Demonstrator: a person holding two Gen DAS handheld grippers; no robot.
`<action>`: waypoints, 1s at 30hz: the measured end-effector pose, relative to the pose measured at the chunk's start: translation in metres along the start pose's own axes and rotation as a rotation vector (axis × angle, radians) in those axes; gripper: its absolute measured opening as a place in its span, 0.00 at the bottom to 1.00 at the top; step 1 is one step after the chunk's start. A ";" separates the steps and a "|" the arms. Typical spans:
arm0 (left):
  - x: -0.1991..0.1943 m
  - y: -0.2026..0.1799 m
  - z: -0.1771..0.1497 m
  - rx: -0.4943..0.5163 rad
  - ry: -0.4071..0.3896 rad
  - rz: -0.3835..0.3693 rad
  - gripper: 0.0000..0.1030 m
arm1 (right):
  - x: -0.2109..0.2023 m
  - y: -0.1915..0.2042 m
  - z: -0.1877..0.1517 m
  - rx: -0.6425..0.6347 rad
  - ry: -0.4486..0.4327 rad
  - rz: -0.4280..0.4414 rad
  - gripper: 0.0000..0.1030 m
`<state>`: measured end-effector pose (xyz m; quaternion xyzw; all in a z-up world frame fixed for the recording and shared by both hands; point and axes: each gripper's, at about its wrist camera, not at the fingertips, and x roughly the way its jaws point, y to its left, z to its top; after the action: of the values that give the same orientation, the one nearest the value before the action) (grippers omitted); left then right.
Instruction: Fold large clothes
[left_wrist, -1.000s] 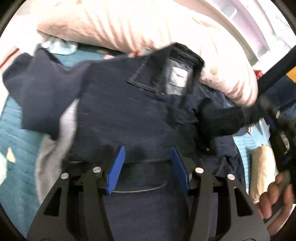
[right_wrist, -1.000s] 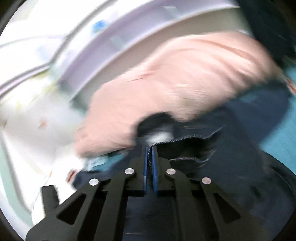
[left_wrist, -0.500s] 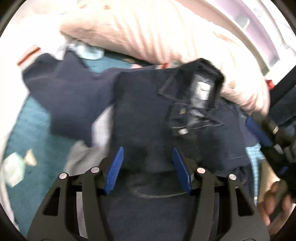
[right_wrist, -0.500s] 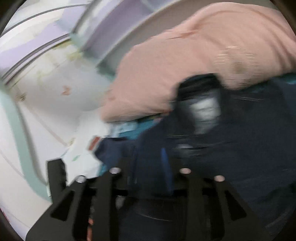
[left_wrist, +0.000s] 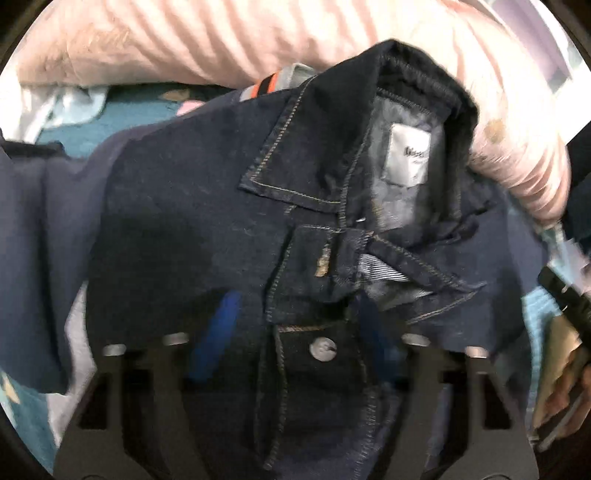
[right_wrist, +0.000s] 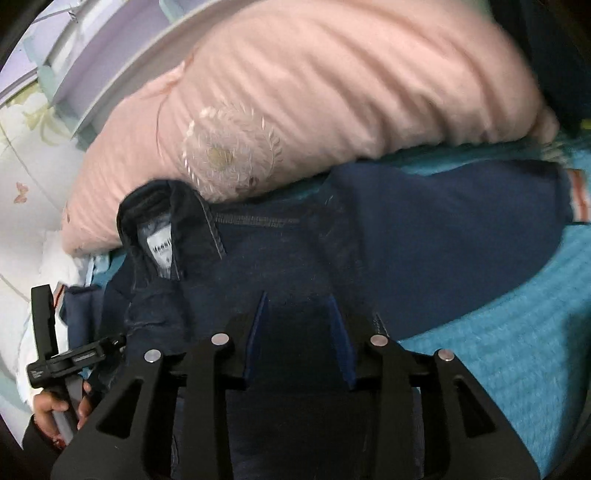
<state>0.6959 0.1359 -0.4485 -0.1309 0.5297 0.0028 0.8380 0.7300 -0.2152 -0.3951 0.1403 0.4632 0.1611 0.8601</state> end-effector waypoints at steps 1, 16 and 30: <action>0.000 -0.001 -0.002 0.013 -0.003 -0.001 0.53 | 0.005 -0.002 0.002 -0.001 0.014 0.003 0.33; -0.033 0.025 -0.006 -0.023 -0.090 -0.110 0.53 | 0.064 -0.029 0.057 -0.012 0.106 -0.027 0.44; -0.026 0.114 0.043 -0.138 -0.039 -0.040 0.56 | 0.078 -0.070 0.067 0.177 0.188 0.225 0.39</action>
<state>0.7060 0.2587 -0.4332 -0.1990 0.5091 0.0249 0.8370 0.8374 -0.2534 -0.4455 0.2505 0.5355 0.2272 0.7739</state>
